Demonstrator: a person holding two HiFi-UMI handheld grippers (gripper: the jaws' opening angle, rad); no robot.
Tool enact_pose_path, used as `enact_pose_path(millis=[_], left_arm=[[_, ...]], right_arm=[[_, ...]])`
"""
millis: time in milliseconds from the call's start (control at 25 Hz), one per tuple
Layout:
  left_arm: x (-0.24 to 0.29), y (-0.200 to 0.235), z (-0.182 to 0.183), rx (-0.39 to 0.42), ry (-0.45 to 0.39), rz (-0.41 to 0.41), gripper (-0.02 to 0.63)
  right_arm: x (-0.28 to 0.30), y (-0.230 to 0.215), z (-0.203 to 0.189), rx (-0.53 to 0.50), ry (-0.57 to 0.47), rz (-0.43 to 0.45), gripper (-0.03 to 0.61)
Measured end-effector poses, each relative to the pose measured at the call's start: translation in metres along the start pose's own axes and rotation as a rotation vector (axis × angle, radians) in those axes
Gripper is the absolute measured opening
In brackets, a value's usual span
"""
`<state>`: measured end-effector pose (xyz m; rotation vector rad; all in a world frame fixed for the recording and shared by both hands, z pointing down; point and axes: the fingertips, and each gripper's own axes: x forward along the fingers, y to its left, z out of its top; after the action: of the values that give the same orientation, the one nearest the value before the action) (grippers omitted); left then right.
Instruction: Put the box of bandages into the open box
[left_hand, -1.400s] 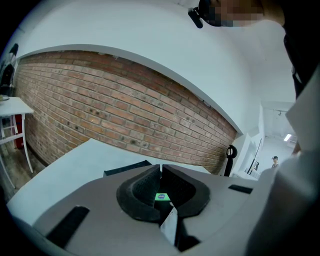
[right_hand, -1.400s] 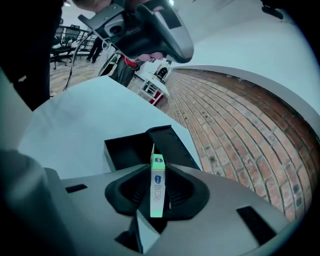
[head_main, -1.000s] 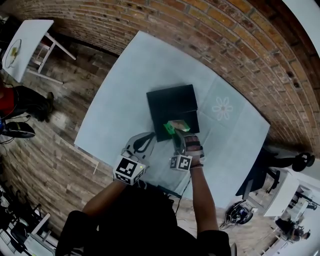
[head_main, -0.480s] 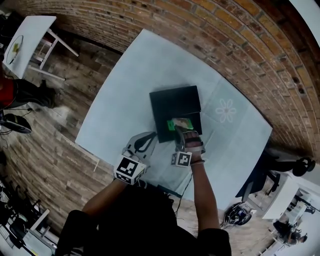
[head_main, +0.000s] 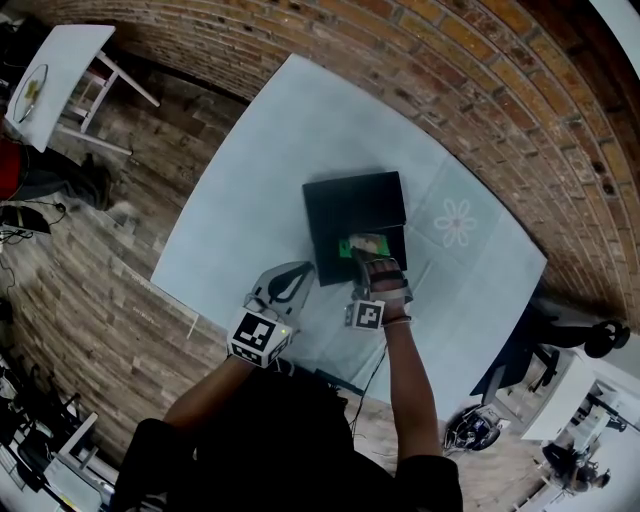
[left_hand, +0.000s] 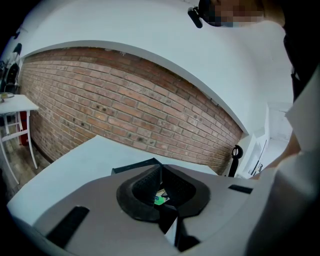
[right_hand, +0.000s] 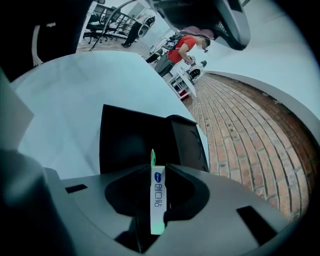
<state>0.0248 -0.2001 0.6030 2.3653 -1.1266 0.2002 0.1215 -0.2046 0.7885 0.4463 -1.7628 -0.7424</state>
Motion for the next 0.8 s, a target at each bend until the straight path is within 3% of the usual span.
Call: enact_pose_path(millis=[280,800], left_arm=[[-0.001,0.002,-0.002,-0.001,0.0,0.006,0.043],[-0.006,0.001,-0.007,-0.009,0.003,0.011,0.043]], right_arm=[[0.004,-0.006,-0.003,0.002,-0.006,-0.016,0.1],[-0.007,0.007,-0.012,0.101,-0.001,0.083,0.149]])
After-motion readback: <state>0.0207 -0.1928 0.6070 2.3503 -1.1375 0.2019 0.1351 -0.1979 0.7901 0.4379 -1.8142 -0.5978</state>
